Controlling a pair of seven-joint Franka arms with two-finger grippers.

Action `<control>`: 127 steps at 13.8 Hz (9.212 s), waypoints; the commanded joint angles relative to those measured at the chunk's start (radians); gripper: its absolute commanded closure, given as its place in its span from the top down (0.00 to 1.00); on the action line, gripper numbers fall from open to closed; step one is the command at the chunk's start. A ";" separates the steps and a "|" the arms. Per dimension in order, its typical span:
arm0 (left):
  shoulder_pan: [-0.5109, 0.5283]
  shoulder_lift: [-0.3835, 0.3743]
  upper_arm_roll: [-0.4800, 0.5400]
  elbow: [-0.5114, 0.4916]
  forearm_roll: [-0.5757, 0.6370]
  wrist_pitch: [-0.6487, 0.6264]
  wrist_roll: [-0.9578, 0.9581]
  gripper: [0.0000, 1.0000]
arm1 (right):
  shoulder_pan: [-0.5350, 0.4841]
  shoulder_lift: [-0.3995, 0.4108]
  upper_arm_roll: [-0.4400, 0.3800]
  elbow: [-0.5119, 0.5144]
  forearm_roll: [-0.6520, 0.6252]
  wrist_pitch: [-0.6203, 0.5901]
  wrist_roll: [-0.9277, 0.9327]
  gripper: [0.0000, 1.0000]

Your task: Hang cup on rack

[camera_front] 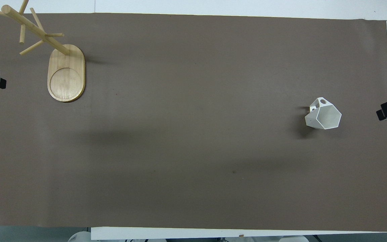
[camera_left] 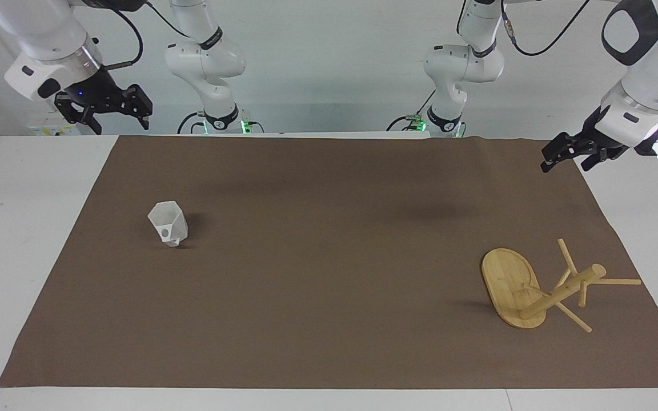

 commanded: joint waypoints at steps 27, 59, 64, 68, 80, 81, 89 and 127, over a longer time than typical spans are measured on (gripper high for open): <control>0.006 -0.031 -0.008 -0.040 0.008 0.013 0.012 1.00 | -0.603 0.505 0.003 -0.078 0.718 0.091 -1.928 1.00; 0.046 0.001 -0.002 0.025 0.057 0.050 -0.026 1.00 | -0.542 0.720 0.041 -0.294 1.051 0.017 -2.428 1.00; 0.040 -0.011 -0.008 0.003 0.057 0.010 -0.023 1.00 | -0.538 0.717 0.041 -0.298 1.051 0.020 -2.430 0.99; 0.046 -0.013 -0.008 0.003 0.057 0.010 -0.024 1.00 | -0.529 0.717 0.041 -0.298 1.051 0.018 -2.430 0.97; 0.050 -0.013 -0.006 0.003 0.057 0.010 -0.026 1.00 | -0.435 0.703 0.044 -0.308 1.096 0.034 -2.413 0.21; 0.050 -0.013 -0.008 0.003 0.057 0.010 -0.026 1.00 | -0.395 0.692 0.043 -0.308 1.128 0.040 -2.396 0.21; -0.086 -0.027 -0.011 -0.029 0.057 0.011 -0.206 1.00 | -0.021 0.530 0.043 -0.400 1.502 0.386 -2.142 0.21; -0.485 0.094 -0.014 -0.225 -0.130 0.447 -0.767 0.00 | 0.594 0.430 0.046 -0.419 2.159 1.061 -2.154 0.51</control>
